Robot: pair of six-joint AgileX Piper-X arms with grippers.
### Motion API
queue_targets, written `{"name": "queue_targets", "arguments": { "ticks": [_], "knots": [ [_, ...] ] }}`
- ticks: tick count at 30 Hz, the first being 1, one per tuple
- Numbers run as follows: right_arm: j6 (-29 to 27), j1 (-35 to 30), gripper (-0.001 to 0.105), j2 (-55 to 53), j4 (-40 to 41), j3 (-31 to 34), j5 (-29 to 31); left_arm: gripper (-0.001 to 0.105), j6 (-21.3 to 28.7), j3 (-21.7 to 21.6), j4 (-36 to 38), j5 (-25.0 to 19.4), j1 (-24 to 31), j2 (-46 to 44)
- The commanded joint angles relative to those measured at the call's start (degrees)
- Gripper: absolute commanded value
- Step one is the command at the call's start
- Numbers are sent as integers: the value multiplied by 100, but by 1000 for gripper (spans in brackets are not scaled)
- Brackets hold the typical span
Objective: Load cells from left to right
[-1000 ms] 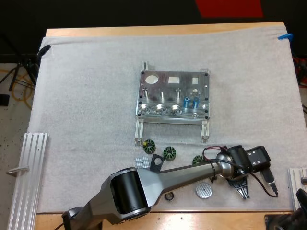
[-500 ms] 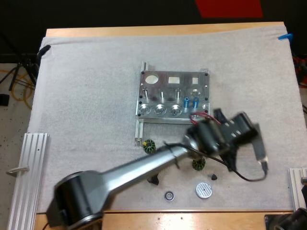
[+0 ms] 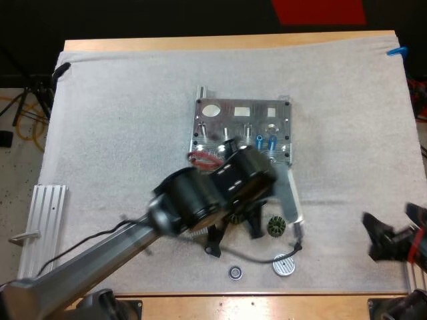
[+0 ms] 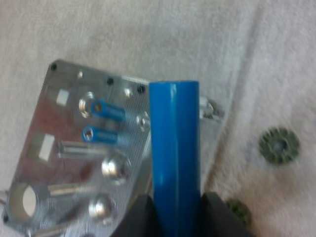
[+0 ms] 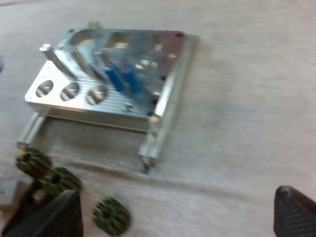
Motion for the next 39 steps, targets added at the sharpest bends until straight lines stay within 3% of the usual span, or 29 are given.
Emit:
{"name": "queue_targets", "arguments": {
  "ticks": [1,7,12,18,26,34,39],
  "knots": [
    [-91,9,76,194,-272,-17,-169,0,-12,143,-9,-64,14,-274],
    [-347,9,76,1268,-1068,-17,-1015,0,-12,856,-9,-86,14,-1381],
    [-345,9,76,2016,-2047,-17,-2479,0,-12,1515,17,-99,14,-2162],
    [-294,9,76,2700,-2585,-17,-4236,0,-176,2264,-38,-100,14,-2863],
    [-165,74,76,3392,-3100,-17,-5854,0,-188,2592,-62,-56,14,-2967],
    [-29,614,76,3620,-3521,-17,-5733,0,-188,2642,-473,20,14,-2964],
    [5,1001,67,3919,-3684,-17,-5540,0,-188,2642,-486,294,14,-2964]
  ]
}}
